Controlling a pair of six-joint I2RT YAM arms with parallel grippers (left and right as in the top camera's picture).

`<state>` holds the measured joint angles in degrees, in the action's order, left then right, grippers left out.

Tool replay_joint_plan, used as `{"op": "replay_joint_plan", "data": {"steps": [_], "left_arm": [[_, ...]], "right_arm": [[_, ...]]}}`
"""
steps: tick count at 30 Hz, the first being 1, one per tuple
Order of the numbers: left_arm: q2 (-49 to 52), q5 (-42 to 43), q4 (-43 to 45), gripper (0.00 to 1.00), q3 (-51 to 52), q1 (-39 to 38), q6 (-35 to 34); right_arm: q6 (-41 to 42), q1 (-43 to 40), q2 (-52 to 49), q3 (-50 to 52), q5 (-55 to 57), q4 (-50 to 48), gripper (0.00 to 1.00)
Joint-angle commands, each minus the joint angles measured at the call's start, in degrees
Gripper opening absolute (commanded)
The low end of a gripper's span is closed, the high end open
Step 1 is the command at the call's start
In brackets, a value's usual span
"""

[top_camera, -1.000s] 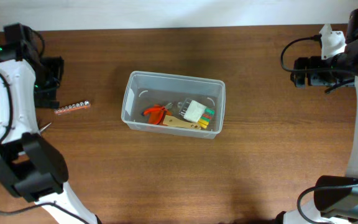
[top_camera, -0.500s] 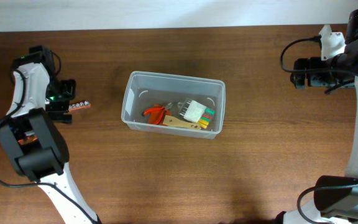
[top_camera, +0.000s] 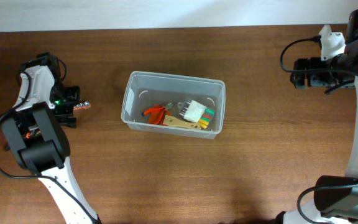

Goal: Pack container
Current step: 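Move the left gripper to the orange socket strip and grasp it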

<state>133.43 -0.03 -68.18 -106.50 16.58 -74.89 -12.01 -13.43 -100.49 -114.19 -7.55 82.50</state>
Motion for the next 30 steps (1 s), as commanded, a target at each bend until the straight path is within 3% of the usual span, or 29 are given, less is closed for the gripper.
{"op": "replay_joint_plan", "data": {"steps": [1, 3, 6, 12, 18, 30], "left_arm": [[2.54, -0.42, -0.15, 0.78, 0.52, 0.37, -0.98], [2.54, -0.42, -0.11, 0.68, 0.52, 0.37, -0.98], [2.54, -0.20, 0.07, 0.61, 0.52, 0.37, -0.98], [2.54, -0.20, 0.13, 0.32, 0.52, 0.37, -0.98], [2.54, -0.22, 0.13, 0.12, 0.52, 0.37, -0.96], [2.51, 0.26, -0.37, 0.02, 0.33, 0.37, 2.14]], "right_arm": [[0.07, -0.15, -0.28, 0.17, 0.50, -0.26, 0.99], [0.07, -0.15, -0.28, 0.17, 0.50, -0.33, 0.99], [0.07, -0.15, -0.28, 0.17, 0.50, -0.33, 0.99], [0.07, -0.15, -0.28, 0.17, 0.50, -0.33, 0.98], [0.09, -0.15, -0.28, 0.17, 0.50, -0.26, 0.98], [0.09, -0.15, -0.28, 0.17, 0.50, -0.22, 0.99]]}}
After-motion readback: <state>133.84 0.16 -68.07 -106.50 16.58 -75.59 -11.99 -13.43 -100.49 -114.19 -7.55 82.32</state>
